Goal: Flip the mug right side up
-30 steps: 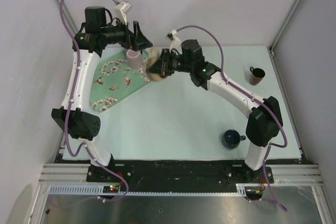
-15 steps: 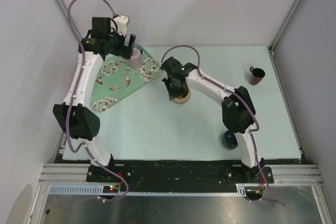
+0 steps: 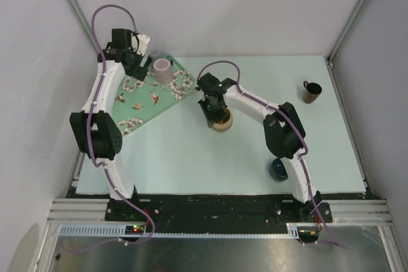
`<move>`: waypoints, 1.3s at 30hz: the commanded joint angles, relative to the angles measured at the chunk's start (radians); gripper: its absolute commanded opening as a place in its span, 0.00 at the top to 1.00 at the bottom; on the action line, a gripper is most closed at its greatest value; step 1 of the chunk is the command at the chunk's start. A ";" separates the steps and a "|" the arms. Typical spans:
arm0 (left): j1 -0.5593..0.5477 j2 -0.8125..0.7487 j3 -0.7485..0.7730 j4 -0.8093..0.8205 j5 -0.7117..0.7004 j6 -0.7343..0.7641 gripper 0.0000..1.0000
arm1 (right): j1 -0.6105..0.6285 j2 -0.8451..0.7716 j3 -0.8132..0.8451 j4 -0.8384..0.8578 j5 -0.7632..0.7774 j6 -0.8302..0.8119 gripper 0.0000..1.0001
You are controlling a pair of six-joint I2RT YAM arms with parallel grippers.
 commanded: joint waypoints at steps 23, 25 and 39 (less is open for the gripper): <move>0.392 0.295 0.080 0.066 0.022 -0.091 0.34 | 0.033 -0.162 0.116 -0.031 0.075 0.021 0.01; 0.399 0.313 0.088 0.066 0.052 -0.111 0.36 | 0.034 -0.169 0.117 -0.032 0.079 0.023 0.01; 0.403 0.468 0.217 0.069 0.006 -0.139 0.82 | 0.039 -0.154 0.145 -0.056 0.085 0.013 0.00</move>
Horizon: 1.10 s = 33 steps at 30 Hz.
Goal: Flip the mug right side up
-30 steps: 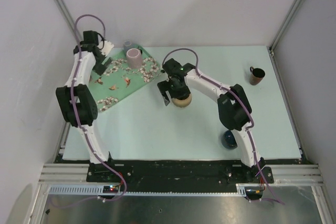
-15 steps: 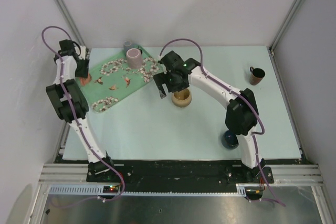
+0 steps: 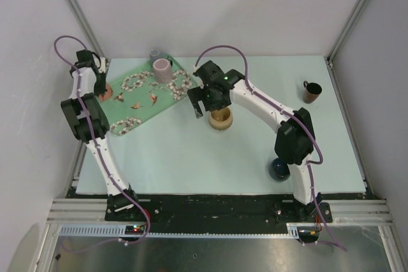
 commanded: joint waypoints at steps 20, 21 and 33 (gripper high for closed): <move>-0.132 -0.602 -0.252 0.036 0.562 -0.254 1.00 | -0.081 -0.362 -0.162 0.436 -0.279 0.167 0.01; -0.155 -0.633 -0.257 0.036 0.616 -0.283 1.00 | -0.101 -0.383 -0.202 0.492 -0.318 0.238 0.01; -0.388 -0.781 -0.142 0.037 0.936 -0.487 1.00 | -0.149 -0.396 -0.345 1.158 -0.512 0.725 0.03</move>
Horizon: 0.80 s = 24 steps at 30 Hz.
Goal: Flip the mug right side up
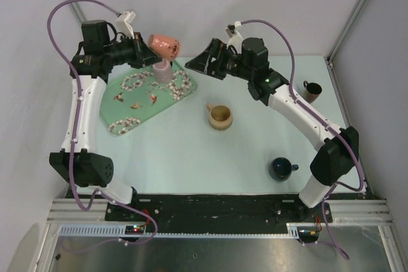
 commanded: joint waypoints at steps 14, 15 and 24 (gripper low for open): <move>-0.151 -0.055 0.021 0.027 0.258 -0.147 1.00 | -0.002 0.092 -0.010 0.524 -0.117 0.351 0.32; -0.161 -0.057 0.009 0.027 0.263 -0.145 1.00 | -0.005 0.102 -0.006 0.548 -0.125 0.366 0.41; -0.182 -0.066 -0.097 0.005 0.077 -0.052 0.12 | -0.078 0.007 -0.058 0.337 -0.060 0.224 1.00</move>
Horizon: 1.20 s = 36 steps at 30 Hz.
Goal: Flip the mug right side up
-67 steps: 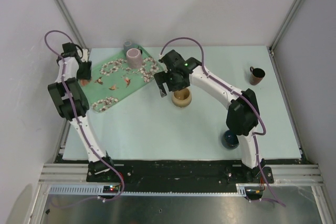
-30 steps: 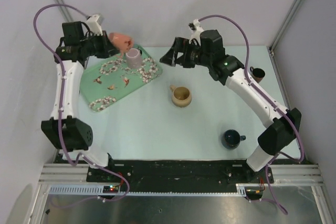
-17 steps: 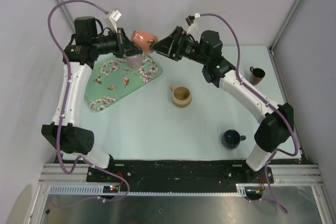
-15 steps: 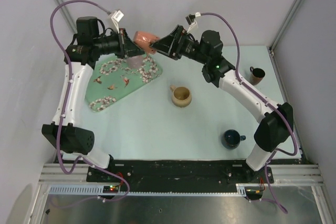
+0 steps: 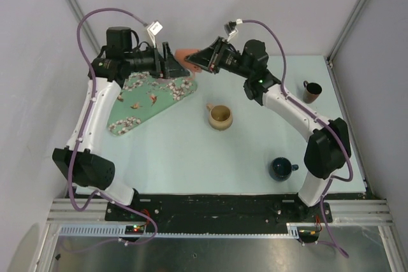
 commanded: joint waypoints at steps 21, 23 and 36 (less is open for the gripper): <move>-0.009 0.030 -0.082 -0.064 -0.895 0.588 0.00 | -0.679 -0.204 -0.220 -1.464 0.723 -0.784 1.00; -0.008 0.034 -0.084 -0.064 -0.895 0.600 0.00 | -0.745 -0.193 -0.255 -1.448 0.730 -0.793 1.00; -0.008 0.052 -0.097 -0.064 -0.920 0.650 0.00 | -0.985 -0.103 -0.403 -1.279 0.688 -0.810 1.00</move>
